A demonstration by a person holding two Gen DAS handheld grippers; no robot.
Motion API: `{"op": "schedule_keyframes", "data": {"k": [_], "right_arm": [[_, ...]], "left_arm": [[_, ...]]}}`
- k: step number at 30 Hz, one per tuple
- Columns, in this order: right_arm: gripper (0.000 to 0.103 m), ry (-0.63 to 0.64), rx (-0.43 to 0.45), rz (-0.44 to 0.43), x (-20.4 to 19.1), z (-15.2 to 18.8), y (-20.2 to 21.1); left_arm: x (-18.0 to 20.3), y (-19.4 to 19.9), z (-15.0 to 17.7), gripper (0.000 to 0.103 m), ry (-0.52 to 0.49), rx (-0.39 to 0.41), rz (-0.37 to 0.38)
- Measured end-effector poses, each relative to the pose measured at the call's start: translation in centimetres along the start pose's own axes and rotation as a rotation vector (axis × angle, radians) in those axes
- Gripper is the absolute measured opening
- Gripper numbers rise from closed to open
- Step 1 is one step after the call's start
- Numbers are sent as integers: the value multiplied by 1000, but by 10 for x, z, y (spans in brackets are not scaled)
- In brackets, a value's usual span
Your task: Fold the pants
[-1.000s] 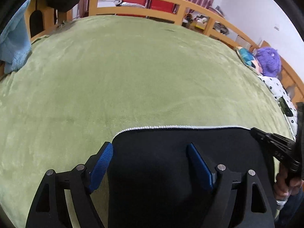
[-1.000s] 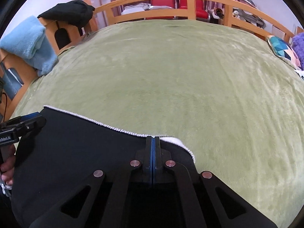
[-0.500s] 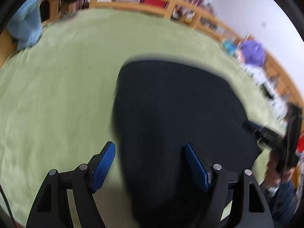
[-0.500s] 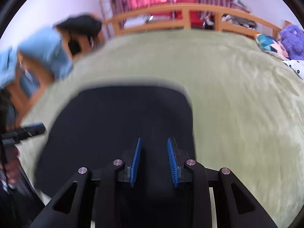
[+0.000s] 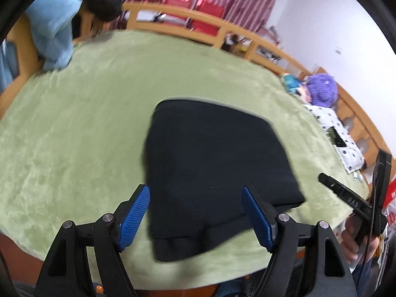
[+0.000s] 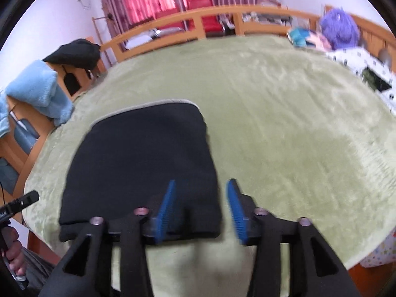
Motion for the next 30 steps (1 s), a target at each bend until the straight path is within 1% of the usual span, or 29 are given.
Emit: {"op": "schedule_keyframes", "data": {"k": [1,3,5,6,8,10,12,13,14,15,16,19,22,30], "right_arm": [[63,5,10,0,-6,-2,13],[63,14,32,-8,-18,-5,38],[68,26,62,3,-24,-7,61],[72,36,75,12,-25,-7,69],[72,52,99,28,-26,-6,85],[73,52,102,12,-25,-2,95],[74,42,94,-4,-23,1,98],[76,31,88,-7,-22,4,99],[85,25,84,-10,-21,6,99],[92,25,90,-17,-22,7,101],[95,33,96,-22,-25,9,103],[97,61,112,-8,-31,11,106],[101,63,118,0,-33,12,107],[101,51,143,3,-37,12,115]], "left_arm": [[9,7,-1,75,-6,13,1],[28,22,-5,77,-18,36,-2],[46,37,-8,82,-53,60,-15],[52,42,-8,83,-68,72,-29],[62,53,-8,83,-92,101,-65],[72,63,-7,85,-109,111,-79],[80,73,-5,88,-113,133,-91],[83,77,-4,91,-114,143,-95],[86,77,-2,94,-122,140,-100],[88,78,0,94,-130,138,-98],[90,79,1,94,-130,138,-98],[93,83,5,94,-130,143,-102],[95,85,8,94,-134,151,-119],[89,93,9,95,-121,163,-141]]}}
Point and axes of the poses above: each gripper's, at about its wrist camera, not at the fingertips, and y roughly against the way its jaws point, x to its right, z to its underside, the point moved 8 cm from there along -y, roughly the way its jaws point, and after that the axes turned 2 degrees about y, right-handed, at the moved point
